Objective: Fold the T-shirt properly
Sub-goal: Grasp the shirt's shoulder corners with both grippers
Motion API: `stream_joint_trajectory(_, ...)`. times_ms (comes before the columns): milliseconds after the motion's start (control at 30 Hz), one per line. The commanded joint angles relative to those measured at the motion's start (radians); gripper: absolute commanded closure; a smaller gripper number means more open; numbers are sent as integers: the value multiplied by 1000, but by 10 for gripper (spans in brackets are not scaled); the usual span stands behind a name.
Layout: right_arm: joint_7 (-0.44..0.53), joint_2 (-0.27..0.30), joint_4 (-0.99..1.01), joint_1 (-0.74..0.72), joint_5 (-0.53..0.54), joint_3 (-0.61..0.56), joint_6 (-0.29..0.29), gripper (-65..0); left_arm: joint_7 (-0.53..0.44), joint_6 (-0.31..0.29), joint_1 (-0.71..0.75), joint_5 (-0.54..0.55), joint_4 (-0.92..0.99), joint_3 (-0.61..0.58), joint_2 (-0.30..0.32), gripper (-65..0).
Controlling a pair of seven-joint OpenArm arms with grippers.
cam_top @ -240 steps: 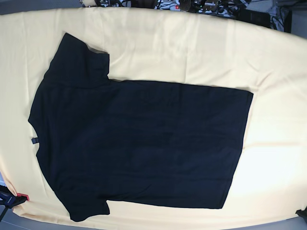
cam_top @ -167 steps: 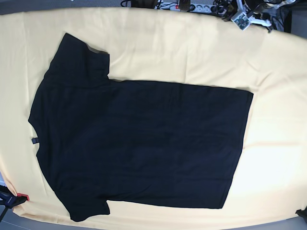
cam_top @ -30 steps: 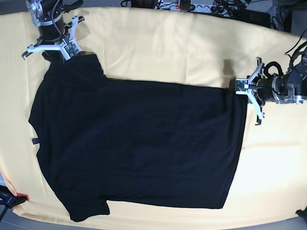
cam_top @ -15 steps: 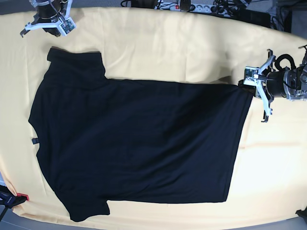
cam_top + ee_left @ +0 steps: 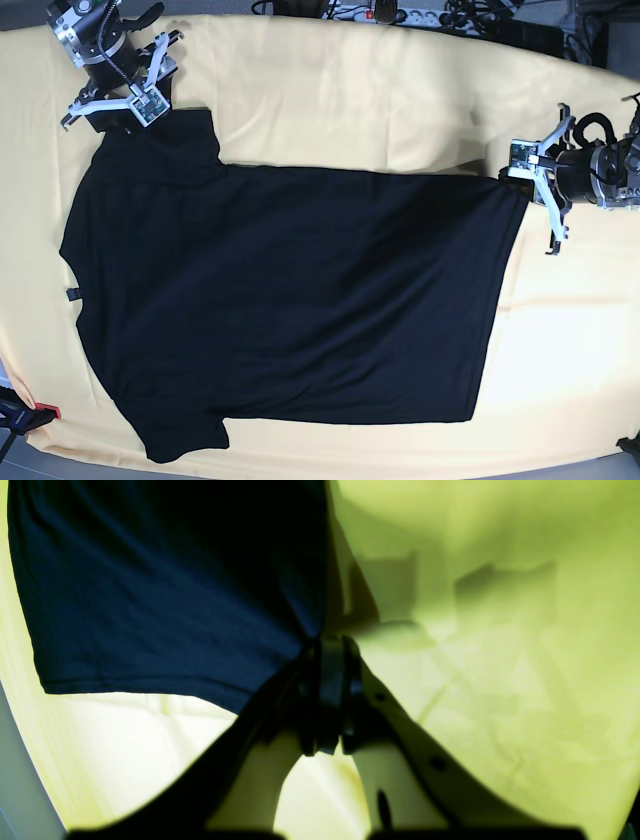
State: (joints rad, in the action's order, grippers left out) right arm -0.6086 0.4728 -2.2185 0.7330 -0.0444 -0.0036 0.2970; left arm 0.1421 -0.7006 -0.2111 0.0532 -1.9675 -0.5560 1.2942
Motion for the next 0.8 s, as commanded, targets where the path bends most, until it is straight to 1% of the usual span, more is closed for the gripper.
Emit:
stream_joint_trajectory(0, 15, 10, 12, -13, 0, 5, -7, -364, -6, 2, -14, 4, -6, 12, 24, 0)
stream_joint_trajectory(67, 14, 10, 61, -41, 23, 5, 7, -364, -6, 2, -14, 4, -6, 12, 24, 0)
stream_joint_trajectory(100, 14, 10, 85, -55, 23, 5, 24, -364, -6, 2, -14, 4, -6, 12, 24, 0)
stream_joint_trajectory(133, 14, 10, 105, -69, 23, 5, 38, -357, -6, 2, -14, 4, -6, 12, 24, 0)
stream_joint_trajectory(167, 13, 10, 118, -82, 23, 5, 41, -334, -6, 2, -14, 4, -6, 12, 24, 0)
stream_joint_trajectory(200, 8, 10, 124, -92, 22, 5, 40, -286, -6, 2, -14, 4, -6, 12, 24, 0)
stream_joint_trajectory(233, -4, 10, 124, -99, 22, 5, 40, -224, -6, 2, -14, 4, -6, 12, 24, 0)
stream_joint_trajectory(333, -26, 10, 113, -111, 22, 5, 31, -19, -6, 2, -14, 4, -6, 12, 24, 0)
stream_joint_trajectory(367, -32, 10, 106, -111, 19, 5, 23, 0, -6, 2, -14, 4, -6, 12, 24, 0)
stream_joint_trajectory(467, -50, 10, 82, -109, 19, 5, 14, 0, -6, 2, -14, 4, -6, 12, 24, 0)
stream_joint_trajectory(600, -103, 10, 21, -106, 19, 6, 13, 0, -6, 2, -14, 4, -6, 12, 24, 0)
stream_joint_trajectory(767, -108, 10, -61, -26, 5, 6, 6, 0, -6, 2, -13, 5, -6, 12, 24, 0)
